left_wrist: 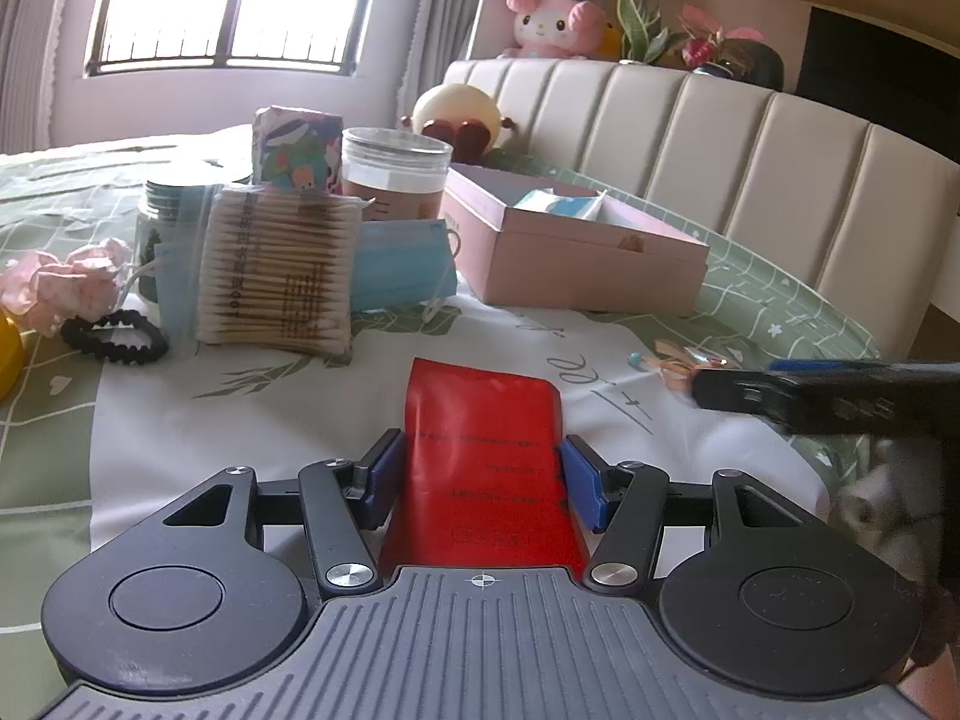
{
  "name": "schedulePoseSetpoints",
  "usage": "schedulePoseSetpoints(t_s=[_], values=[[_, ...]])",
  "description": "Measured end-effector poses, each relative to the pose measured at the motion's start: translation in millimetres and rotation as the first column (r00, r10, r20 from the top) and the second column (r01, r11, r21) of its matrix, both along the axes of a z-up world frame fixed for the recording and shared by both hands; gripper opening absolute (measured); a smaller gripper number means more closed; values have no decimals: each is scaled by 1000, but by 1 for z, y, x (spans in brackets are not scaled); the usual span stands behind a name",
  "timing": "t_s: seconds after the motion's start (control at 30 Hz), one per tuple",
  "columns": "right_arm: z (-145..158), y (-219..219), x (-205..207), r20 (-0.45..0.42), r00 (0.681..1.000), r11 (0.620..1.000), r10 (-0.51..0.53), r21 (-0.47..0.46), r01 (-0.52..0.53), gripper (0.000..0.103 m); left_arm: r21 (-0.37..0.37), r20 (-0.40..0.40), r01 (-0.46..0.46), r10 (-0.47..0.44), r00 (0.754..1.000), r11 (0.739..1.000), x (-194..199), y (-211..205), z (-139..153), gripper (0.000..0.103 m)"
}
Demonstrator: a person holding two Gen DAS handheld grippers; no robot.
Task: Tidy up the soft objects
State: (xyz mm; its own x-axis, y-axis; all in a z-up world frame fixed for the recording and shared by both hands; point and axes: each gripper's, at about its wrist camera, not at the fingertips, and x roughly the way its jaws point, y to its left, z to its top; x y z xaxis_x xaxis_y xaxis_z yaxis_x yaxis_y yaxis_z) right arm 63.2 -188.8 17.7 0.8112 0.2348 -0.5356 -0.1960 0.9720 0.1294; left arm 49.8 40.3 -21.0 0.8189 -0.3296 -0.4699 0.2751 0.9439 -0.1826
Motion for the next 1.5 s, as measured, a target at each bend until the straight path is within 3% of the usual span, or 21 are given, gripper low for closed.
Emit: schedulePoseSetpoints(t_s=[0.07, 0.13, 0.2, 0.33, 0.53, 0.7, 1.07, 1.13, 1.27, 1.4, 1.5], values=[[-7, 3, 17, -49, 998, 999, -34, 26, 35, 95, 1, 1, 0, 0, 1000, 1000, 0, 0, 0, 62], [-7, 6, 26, -38, 999, 999, -32, 27, 33, 94, 2, 1, -1, 1, 1000, 1000, 0, -1, 0, 62], [-5, 9, 30, -39, 999, 1000, -1, 24, 1, 87, 2, 2, -2, 2, 1000, 1000, 0, -1, 0, 62], [-1, 7, 24, -18, 996, 996, 85, 16, -85, 81, 2, 2, -1, 1, 1000, 1000, 0, -1, 0, 62], [11, -15, 9, 28, 1000, 999, -2, 47, 1, 79, 8, 4, -4, 4, 1000, 1000, 0, -1, 0, 62], [8, -6, 17, -2, 1000, 1000, -5, 0, 5, 59, 9, 5, -5, 5, 1000, 1000, 0, -1, 0, 62], [8, -7, 23, -51, 999, 1000, -12, 10, 12, 57, 10, 6, -4, 4, 1000, 1000, 0, -1, 0, 62], [5, 0, 27, -72, 997, 1000, -5, 2, 5, 43, 5, 7, -5, 5, 1000, 1000, -1, -1, 0, 62], [7, 16, 21, -31, 999, 995, 35, -91, -38, 19, -11, 14, -12, 12, 1000, 1000, -5, 0, 2, 61], [29, 9, 9, 35, 996, 992, 79, -98, -75, 16, -57, 22, 5, -4, 1000, 998, 1, 0, 19, 61], [63, -5, 16, 110, 989, 994, 97, -54, -91, 16, -66, 84, 52, -46, 995, 996, 18, -7, 55, 60]])
